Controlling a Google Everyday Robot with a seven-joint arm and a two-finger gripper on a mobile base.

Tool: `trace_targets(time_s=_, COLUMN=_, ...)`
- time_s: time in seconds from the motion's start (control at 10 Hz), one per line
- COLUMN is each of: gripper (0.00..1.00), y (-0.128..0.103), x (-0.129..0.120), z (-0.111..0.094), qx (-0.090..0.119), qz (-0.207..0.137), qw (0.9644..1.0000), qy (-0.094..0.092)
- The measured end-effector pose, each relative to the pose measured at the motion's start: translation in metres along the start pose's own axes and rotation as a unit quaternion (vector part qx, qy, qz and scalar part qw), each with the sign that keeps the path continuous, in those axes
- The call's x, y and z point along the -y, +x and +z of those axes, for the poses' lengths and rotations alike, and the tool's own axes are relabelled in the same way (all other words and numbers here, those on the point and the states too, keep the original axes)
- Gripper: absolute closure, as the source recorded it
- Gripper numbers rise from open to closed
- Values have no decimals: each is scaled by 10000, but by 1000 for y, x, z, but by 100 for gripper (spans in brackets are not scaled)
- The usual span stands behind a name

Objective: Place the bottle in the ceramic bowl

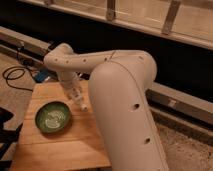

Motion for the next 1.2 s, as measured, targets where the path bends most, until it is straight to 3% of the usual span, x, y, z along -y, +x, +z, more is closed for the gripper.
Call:
trace_targets(time_s=0.1, gripper=100, y=1, x=-12, z=7, qx=-107, qz=-139, qw=9998, qy=-72)
trace_targets(time_s=0.8, gripper=100, y=2, x=-10, z=8, qx=-110, qz=-149, qw=9998, qy=-62)
trace_targets(time_s=1.0, gripper=100, y=-3, x=-22, z=3, qx=-49, qz=-425, qw=9991, qy=8)
trace_targets(time_s=1.2, gripper=100, y=-12, x=-44, z=-1, qx=12, qz=-709, qw=9974, qy=-87)
